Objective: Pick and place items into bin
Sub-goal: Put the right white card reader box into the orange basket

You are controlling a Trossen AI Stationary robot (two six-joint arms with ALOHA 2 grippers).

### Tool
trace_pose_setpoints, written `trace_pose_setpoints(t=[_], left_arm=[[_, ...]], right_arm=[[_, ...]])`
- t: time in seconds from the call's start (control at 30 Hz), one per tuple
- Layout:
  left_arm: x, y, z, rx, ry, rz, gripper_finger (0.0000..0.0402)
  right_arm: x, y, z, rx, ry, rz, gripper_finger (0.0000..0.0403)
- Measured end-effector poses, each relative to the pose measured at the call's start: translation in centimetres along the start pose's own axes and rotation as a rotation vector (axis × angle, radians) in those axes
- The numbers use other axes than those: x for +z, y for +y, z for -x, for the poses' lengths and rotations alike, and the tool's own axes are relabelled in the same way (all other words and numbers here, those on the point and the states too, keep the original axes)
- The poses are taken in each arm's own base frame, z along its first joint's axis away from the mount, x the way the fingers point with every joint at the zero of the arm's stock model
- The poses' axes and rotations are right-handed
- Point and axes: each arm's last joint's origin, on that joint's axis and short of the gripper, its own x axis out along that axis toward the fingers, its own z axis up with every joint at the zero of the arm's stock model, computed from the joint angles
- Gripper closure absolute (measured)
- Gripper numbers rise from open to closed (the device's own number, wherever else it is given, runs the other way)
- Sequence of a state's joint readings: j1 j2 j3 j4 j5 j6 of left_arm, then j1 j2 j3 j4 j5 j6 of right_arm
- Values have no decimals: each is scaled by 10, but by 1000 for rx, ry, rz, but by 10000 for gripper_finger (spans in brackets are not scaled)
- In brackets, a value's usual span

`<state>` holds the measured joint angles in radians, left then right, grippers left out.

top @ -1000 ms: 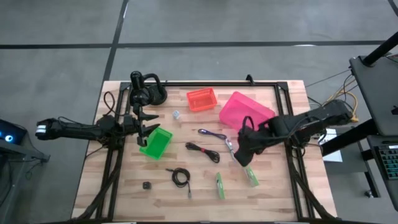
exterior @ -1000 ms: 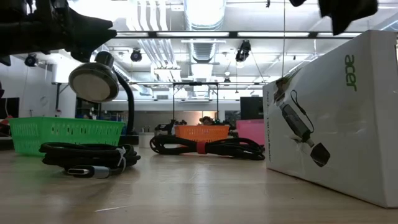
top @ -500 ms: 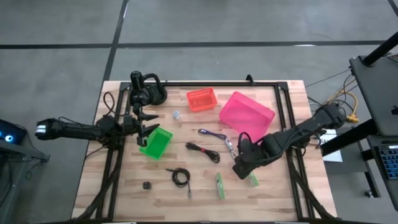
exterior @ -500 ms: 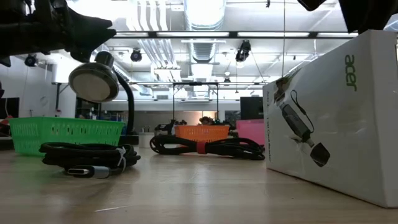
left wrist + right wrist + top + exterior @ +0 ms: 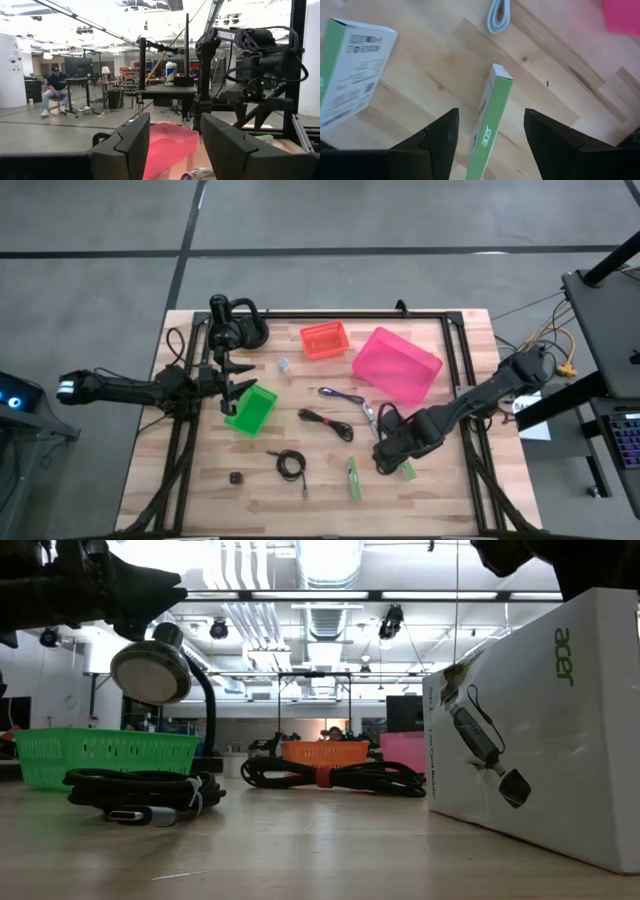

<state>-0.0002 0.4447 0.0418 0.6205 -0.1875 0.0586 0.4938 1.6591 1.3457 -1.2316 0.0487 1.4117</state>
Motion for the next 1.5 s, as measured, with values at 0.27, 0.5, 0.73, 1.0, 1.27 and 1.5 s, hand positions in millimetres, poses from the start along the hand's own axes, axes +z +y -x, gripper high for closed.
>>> trace_pose_setpoints(t=[0.27, 0.5, 0.73, 1.0, 1.27, 1.5], left_arm=[[0, 0, 0, 0, 0, 0, 240], [0, 0, 0, 0, 0, 0, 240], [0, 0, 0, 0, 0, 0, 240], [0, 0, 0, 0, 1, 0, 240], [0, 0, 0, 0, 1, 0, 240], [0, 0, 0, 0, 1, 0, 240]], right_arm=[[-1, 5, -14, -49, 8, -25, 193], [-5, 5, -23, -78, 12, -37, 193], [-5, 3, -28, -93, 6, -42, 193], [-6, 2, -42, -73, 0, -66, 193], [-8, -1, -51, -76, 6, -49, 193], [-11, -5, -65, -72, 19, -59, 193]])
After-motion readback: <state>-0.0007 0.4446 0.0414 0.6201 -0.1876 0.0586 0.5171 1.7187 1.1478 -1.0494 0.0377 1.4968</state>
